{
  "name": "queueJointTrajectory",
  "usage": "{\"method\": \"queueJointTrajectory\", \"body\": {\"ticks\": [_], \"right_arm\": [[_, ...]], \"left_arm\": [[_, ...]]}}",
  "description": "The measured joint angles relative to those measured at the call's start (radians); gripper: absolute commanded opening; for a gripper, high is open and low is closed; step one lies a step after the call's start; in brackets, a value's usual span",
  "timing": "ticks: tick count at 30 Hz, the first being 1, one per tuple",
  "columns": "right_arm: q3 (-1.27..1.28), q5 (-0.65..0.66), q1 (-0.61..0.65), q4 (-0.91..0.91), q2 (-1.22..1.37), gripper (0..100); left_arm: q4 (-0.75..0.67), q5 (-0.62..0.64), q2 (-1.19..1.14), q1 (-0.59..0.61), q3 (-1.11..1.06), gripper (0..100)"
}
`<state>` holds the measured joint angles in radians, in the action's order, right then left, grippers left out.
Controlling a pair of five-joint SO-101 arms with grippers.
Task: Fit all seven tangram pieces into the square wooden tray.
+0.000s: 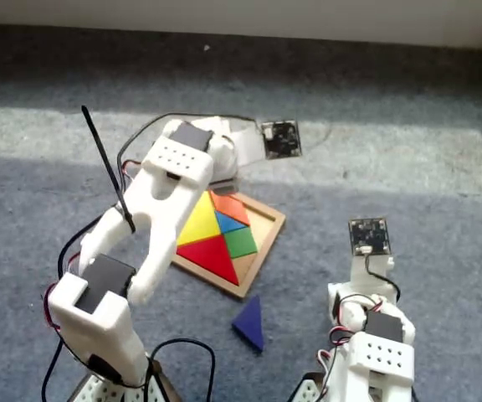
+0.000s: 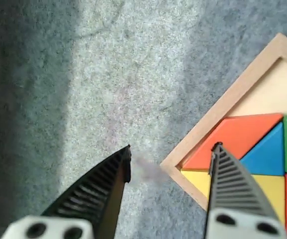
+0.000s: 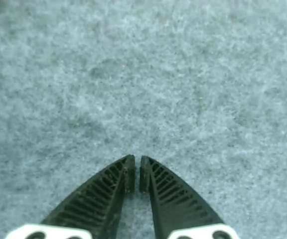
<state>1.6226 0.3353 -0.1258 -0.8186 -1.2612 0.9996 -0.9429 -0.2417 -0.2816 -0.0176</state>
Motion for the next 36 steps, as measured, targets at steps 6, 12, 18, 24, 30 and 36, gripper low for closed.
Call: {"method": "queueJointTrajectory", "body": {"ticks": [6, 12, 18, 24, 30, 36], "right_arm": [[0.0, 0.0, 0.0, 0.0, 0.0, 3.5], [0.0, 0.0, 0.0, 0.0, 0.0, 3.5], [0.0, 0.0, 0.0, 0.0, 0.0, 3.5], [0.0, 0.0, 0.0, 0.0, 0.0, 3.5], [0.0, 0.0, 0.0, 0.0, 0.0, 3.5], [0.0, 0.0, 0.0, 0.0, 0.0, 3.5]], "left_arm": [[0.0, 0.071, -0.021, 0.0, 0.002, 27], [0.0, 0.152, -0.051, 0.003, 0.0, 27], [-0.021, 0.193, -0.097, 0.009, -0.095, 27], [-0.109, 0.196, -0.117, 0.094, -0.129, 27], [-0.083, 0.193, -0.057, 0.147, -0.143, 27], [0.098, 0.203, 0.138, 0.15, -0.147, 27]]}}
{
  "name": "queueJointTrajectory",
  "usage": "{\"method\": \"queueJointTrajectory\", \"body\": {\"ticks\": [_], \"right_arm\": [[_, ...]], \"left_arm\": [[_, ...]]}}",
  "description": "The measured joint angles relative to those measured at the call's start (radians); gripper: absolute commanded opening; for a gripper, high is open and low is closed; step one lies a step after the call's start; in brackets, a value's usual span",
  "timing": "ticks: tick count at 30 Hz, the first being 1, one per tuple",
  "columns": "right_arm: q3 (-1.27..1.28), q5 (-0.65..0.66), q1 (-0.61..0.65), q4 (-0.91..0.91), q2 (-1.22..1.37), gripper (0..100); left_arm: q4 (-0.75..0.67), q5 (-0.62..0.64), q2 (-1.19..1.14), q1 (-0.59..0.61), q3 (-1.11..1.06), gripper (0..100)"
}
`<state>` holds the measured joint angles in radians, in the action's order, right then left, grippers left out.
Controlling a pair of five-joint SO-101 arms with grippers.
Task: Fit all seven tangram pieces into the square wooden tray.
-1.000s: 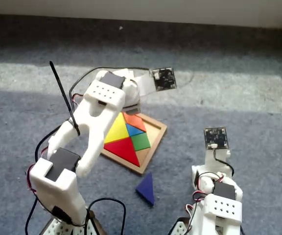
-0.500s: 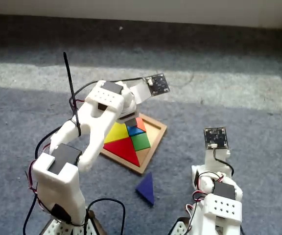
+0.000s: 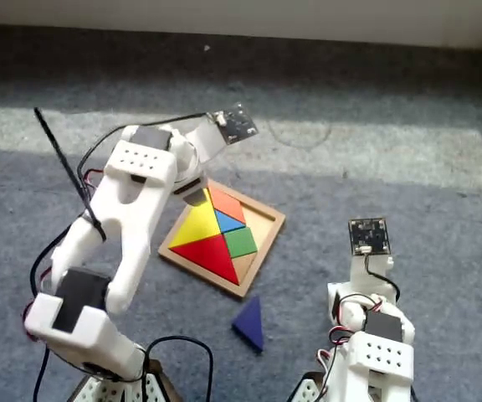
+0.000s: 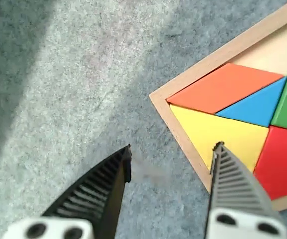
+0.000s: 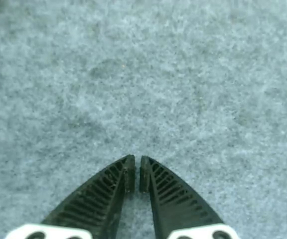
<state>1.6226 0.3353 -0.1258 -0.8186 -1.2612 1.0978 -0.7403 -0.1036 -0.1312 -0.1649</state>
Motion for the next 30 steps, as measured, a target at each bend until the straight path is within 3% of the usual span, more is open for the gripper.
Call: {"method": "queueJointTrajectory", "body": {"ticks": [6, 15, 26, 30], "right_arm": [[0.0, 0.0, 0.0, 0.0, 0.0, 3.5], [0.0, 0.0, 0.0, 0.0, 0.0, 3.5], [0.0, 0.0, 0.0, 0.0, 0.0, 3.5], [0.0, 0.0, 0.0, 0.0, 0.0, 3.5]], "left_arm": [[0.101, 0.117, 0.193, 0.005, -0.028, 27], [0.115, 0.262, 0.525, 0.003, -0.336, 27], [-0.034, 0.583, 0.933, 0.002, -0.786, 26], [-0.098, 0.623, 1.014, 0.061, -0.925, 16]]}}
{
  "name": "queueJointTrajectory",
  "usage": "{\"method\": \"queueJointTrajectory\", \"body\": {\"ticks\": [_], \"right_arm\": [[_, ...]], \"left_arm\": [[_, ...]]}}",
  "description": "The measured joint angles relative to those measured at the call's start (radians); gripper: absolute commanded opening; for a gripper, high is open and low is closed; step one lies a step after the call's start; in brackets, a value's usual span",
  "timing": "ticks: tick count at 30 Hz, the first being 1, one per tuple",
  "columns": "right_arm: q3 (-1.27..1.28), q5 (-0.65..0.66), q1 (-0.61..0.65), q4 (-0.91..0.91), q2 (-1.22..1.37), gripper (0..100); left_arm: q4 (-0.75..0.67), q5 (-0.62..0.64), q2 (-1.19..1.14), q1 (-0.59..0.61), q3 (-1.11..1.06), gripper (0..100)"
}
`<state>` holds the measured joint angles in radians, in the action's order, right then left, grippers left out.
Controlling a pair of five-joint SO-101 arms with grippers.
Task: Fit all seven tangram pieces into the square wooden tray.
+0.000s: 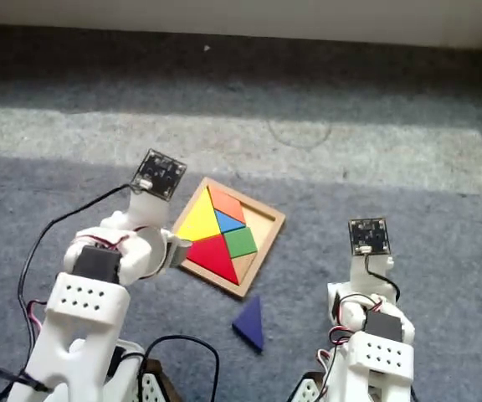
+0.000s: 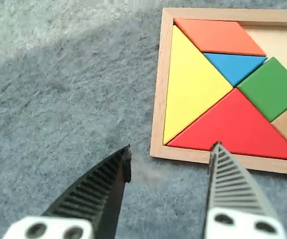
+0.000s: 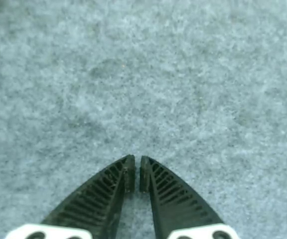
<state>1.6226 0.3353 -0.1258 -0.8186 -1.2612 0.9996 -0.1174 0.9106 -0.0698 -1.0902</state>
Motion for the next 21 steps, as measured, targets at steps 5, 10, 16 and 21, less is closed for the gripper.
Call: {"method": "queueJointTrajectory", "body": {"ticks": [5, 10, 16, 21], "right_arm": [[0.0, 0.0, 0.0, 0.0, 0.0, 3.5], [0.0, 0.0, 0.0, 0.0, 0.0, 3.5], [-0.002, -0.037, 0.0, -0.032, -0.011, 5.6], [-0.167, -0.14, 0.026, -0.25, 0.0, 15.8]], "left_arm": [[-0.137, 0.006, 0.072, 0.106, -0.166, 5], [-0.276, 0.006, 0.135, 0.153, -0.264, 3], [-0.301, 0.006, 0.155, 0.16, -0.267, 3], [-0.304, 0.006, 0.161, 0.173, -0.282, 3]]}}
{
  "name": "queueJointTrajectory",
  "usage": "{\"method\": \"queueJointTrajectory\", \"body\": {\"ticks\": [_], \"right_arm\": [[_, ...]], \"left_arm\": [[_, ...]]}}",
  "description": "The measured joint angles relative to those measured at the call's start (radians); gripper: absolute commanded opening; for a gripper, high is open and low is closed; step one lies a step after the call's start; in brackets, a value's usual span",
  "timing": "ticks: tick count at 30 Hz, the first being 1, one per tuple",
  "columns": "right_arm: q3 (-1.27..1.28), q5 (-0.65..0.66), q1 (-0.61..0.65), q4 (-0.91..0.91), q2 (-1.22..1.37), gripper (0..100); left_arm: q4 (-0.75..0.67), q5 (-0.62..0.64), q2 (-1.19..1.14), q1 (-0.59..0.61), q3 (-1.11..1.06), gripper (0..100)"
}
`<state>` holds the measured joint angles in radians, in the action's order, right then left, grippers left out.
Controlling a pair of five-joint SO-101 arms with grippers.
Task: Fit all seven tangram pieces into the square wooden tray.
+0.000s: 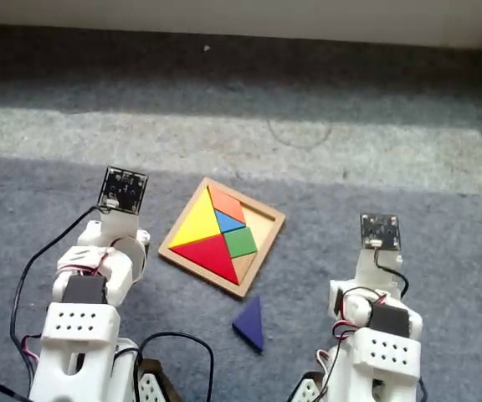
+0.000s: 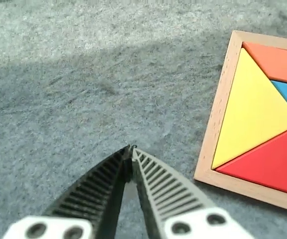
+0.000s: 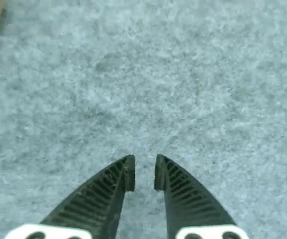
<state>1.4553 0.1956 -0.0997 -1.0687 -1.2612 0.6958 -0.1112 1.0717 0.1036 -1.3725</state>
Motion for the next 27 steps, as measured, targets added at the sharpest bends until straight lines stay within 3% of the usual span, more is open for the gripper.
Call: {"method": "queueJointTrajectory", "body": {"ticks": [5, 10, 21, 27], "right_arm": [[-0.242, -0.107, 0.132, -0.195, 0.0, 16.6], [-0.324, -0.213, 0.374, -0.212, 0.0, 16.6], [-0.207, -0.44, 0.875, 0.021, 0.0, 17.0], [-0.199, -0.522, 1.005, 0.051, 0.043, 30.2]], "left_arm": [[-0.003, 0.0, 0.0, 0.071, 0.0, 3], [-0.005, 0.0, 0.0, 0.104, 0.0, 3], [-0.005, 0.0, 0.0, 0.106, 0.0, 3], [-0.005, 0.0, 0.0, 0.106, 0.0, 3]]}}
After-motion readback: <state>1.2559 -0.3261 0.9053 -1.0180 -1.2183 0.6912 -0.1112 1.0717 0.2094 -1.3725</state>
